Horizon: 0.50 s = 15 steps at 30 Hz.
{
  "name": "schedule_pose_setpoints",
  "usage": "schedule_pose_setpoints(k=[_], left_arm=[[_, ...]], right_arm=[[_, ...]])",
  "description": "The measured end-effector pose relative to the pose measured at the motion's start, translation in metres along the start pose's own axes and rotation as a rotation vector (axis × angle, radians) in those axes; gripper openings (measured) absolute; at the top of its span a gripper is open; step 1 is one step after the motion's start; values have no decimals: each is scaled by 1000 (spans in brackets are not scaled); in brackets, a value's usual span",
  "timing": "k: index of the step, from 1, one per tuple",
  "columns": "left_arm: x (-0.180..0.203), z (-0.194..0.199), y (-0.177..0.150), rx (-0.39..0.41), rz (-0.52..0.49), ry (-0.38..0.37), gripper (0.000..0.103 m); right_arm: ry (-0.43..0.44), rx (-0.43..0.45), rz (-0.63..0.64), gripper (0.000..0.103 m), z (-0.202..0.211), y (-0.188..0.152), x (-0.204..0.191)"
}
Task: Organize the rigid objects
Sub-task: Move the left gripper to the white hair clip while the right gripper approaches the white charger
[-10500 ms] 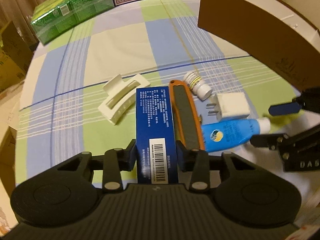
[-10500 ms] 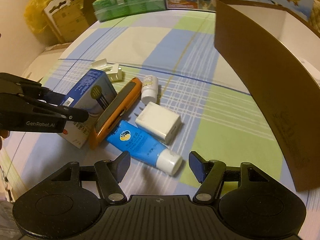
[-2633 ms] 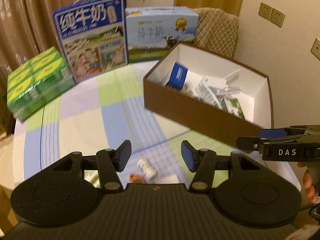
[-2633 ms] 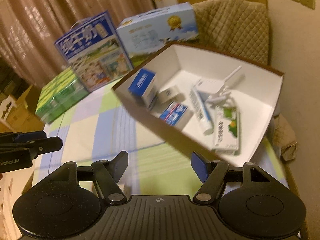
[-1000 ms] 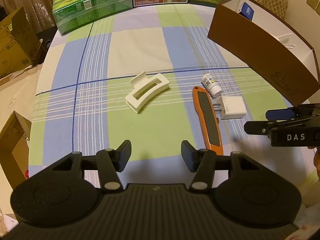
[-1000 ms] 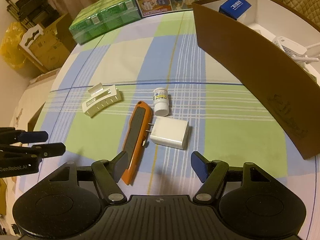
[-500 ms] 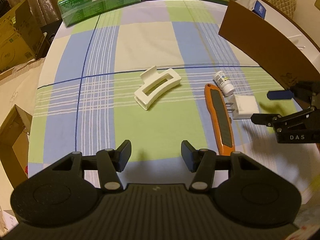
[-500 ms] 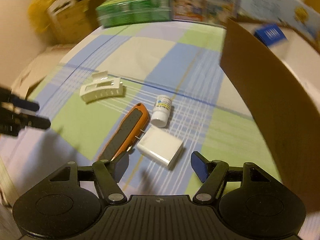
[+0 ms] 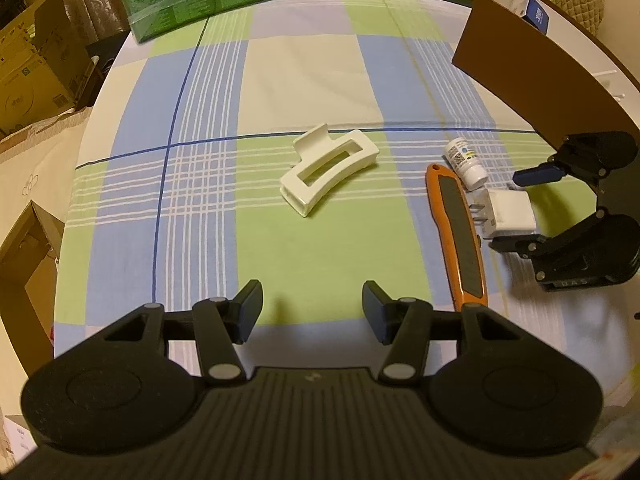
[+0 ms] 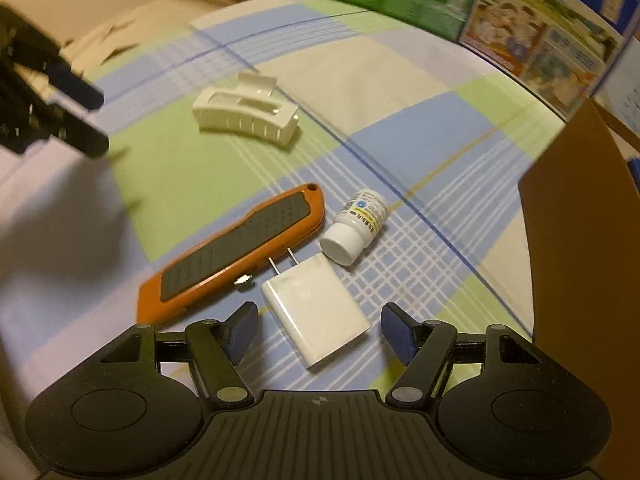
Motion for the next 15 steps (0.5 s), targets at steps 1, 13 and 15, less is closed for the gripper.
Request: schedule_pose_setpoints(k=[1, 13, 15], left_arm=[[-1, 0, 0, -1, -1, 0, 51], [-2, -12, 10, 5, -59, -13, 51], [-2, -14, 14, 11, -83, -17, 51]], right_arm=[[-1, 2, 10, 65, -1, 0, 0], [-9, -5, -75, 43, 9, -10, -1], [-27, -18, -130, 43, 13, -18, 3]])
Point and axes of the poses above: each gripper's, at about its wrist camera, not at the fingertips, and z roughly against the way its jaws point, x to its right, y to its top, the point moved 9 cm from there along -z, roughly the way its jaws point, and after that the axes turned 11 degrees about -y, right-handed, at the moved point
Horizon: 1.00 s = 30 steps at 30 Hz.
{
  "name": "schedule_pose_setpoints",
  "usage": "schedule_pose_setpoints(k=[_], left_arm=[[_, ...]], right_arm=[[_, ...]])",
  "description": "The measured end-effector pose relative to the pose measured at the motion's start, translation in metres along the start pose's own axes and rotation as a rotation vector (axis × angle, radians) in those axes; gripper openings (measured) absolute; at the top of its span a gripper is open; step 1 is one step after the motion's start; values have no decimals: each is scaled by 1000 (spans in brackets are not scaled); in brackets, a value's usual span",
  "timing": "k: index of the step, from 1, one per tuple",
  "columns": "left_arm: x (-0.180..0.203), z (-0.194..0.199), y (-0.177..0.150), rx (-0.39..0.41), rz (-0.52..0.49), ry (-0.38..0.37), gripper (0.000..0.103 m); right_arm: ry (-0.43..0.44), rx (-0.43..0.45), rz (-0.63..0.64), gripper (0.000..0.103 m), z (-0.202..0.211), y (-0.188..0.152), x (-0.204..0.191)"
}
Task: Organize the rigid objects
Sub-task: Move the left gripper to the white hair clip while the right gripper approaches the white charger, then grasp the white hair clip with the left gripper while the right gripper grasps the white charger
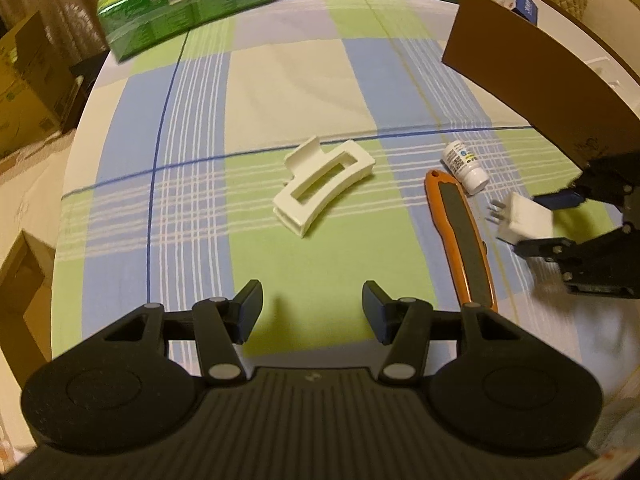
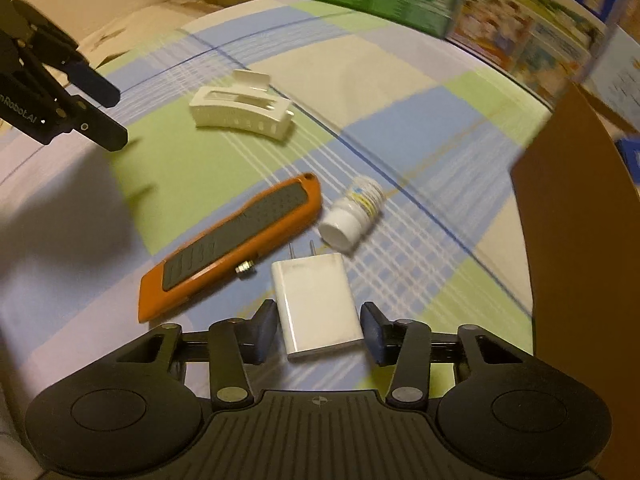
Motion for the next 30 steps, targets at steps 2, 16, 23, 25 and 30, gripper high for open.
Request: schedule_pose_setpoints(k=[2, 16, 23, 25, 30], left_arm=[[0, -3, 5, 8, -31, -5, 51], [-2, -38, 58, 54, -327, -37, 61], [2, -65, 73, 24, -422, -49, 60], [4, -72, 75, 11, -424, -63, 60], [8, -83, 77, 1, -424, -70, 59]], right_arm=[[-20, -16, -80, 43, 5, -9, 8], [-213, -108, -544, 43, 24, -64, 79], [-205, -108, -636, 43, 27, -77, 81], [-204, -106, -642, 43, 27, -78, 80], [-206, -109, -636, 43, 29, -79, 80]])
Point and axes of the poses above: each gripper's, at about its wrist camera, not at the fingertips, and z roughly against the way its jaws point, x to its right, y to its top, the point moved 9 cm from there along -z, roughly the way its jaws point, and after that the axes turned 11 degrees about -y, right-handed, at the moved point
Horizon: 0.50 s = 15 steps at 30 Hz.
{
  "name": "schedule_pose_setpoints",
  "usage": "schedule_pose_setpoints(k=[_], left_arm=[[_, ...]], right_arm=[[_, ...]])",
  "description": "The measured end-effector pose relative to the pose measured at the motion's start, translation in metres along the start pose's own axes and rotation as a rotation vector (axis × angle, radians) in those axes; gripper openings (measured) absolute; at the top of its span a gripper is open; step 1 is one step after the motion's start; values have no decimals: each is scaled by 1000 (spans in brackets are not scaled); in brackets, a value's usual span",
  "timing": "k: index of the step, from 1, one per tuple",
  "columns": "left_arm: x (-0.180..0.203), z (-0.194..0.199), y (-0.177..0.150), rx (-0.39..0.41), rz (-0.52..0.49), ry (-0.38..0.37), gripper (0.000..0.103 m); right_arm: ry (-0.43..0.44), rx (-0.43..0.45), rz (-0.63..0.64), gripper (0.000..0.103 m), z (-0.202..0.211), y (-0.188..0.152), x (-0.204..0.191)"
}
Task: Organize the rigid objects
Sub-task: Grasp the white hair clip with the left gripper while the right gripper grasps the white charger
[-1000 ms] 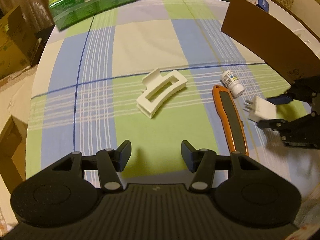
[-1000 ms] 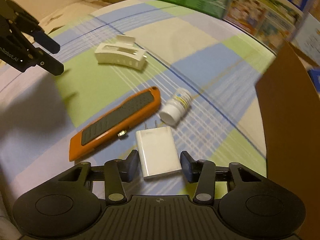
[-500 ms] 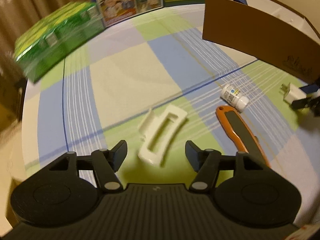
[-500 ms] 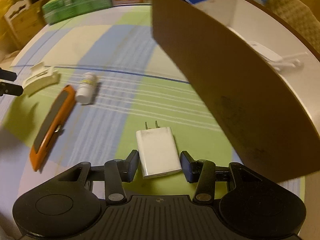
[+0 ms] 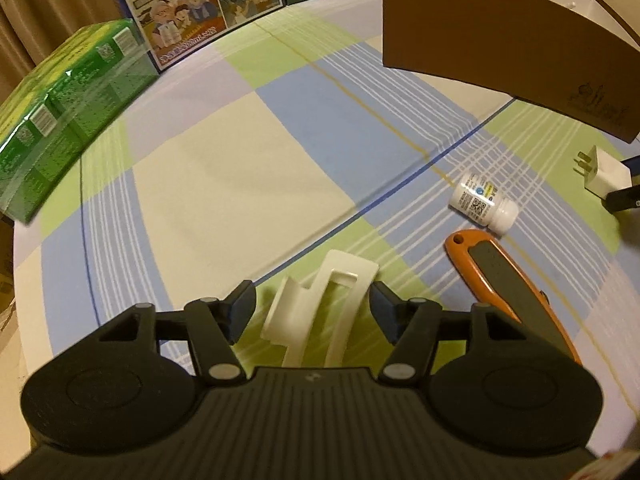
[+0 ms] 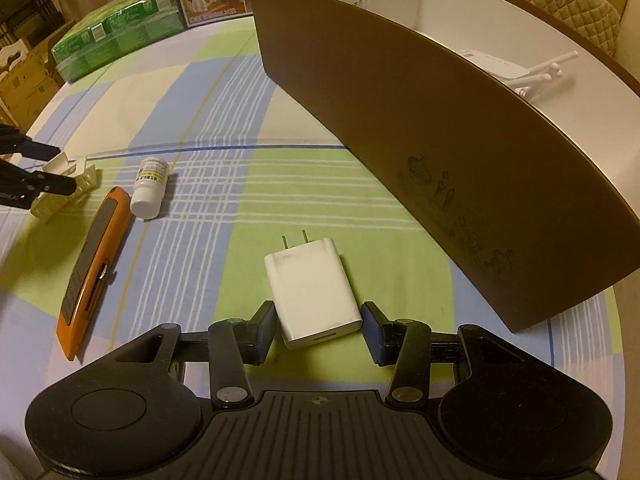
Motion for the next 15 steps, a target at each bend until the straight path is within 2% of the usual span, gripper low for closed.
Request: schedule_pose_setpoints(k=[8, 15], left_arm=[[1, -2, -2, 14, 45, -1, 41], [4, 10, -21, 11, 156, 43, 40]], right_arm=[[-2, 3, 15, 44, -3, 2, -3], [-8, 25, 37, 45, -6, 5, -6]])
Point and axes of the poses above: each gripper's, at about its wrist camera, not at the fingertips, and z roughly against the way its jaws point, x to its right, y to its top, the point moved 9 cm from there along -z, roughly the way its jaws point, and after that the axes turned 11 degrees about -y, right-handed, at the moved point
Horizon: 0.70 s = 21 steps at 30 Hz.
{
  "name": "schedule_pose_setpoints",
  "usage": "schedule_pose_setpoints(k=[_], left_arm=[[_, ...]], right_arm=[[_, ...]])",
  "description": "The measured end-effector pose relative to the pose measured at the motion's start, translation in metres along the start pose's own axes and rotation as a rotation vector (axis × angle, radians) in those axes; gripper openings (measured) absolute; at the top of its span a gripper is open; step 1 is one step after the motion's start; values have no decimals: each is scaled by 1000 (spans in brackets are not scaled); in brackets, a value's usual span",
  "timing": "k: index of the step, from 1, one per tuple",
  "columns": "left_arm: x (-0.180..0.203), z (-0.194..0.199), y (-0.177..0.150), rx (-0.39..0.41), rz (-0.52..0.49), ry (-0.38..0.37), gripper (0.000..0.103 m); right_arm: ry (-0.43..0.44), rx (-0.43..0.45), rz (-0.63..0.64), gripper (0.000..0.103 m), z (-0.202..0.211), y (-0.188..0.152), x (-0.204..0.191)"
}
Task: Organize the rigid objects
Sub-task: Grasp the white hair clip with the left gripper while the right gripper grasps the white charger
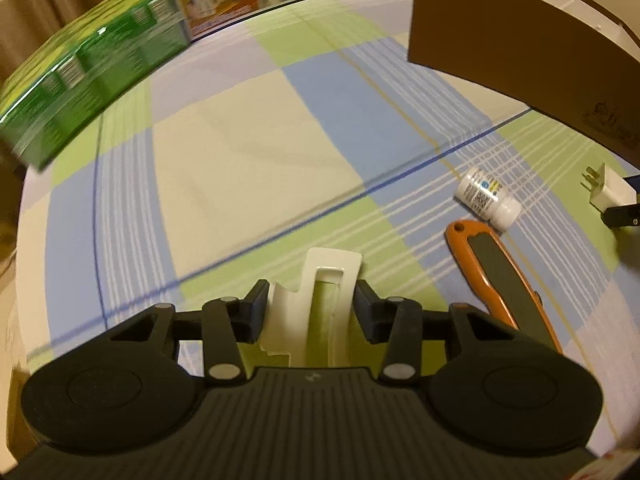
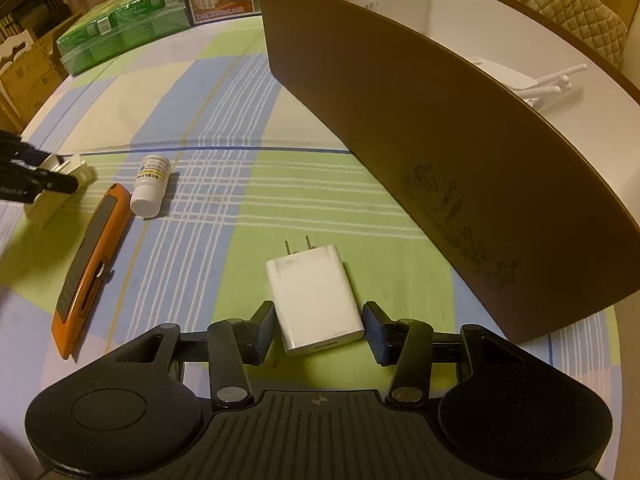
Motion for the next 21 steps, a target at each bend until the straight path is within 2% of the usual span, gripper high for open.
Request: schedule_pose_setpoints(k=[13, 17, 21], left_arm=[[22, 29, -53, -47, 181, 66, 40], [33, 33, -63, -52, 208, 95, 40], [39, 33, -67, -57, 235, 87, 40]], right_arm=[[-9, 39, 28, 45, -2, 2, -5], [-14, 50, 37, 40, -1, 1, -8], [3, 47, 57, 38, 4, -4, -16]])
Point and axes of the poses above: each gripper's, at about its wrist camera, not at the fingertips, and z roughly against the way its jaws point, x to its right, y to its top, the point moved 9 cm from there along -z, roughly the way its jaws point, and after that the axes turned 11 degrees about -y, right-handed, at the moved point
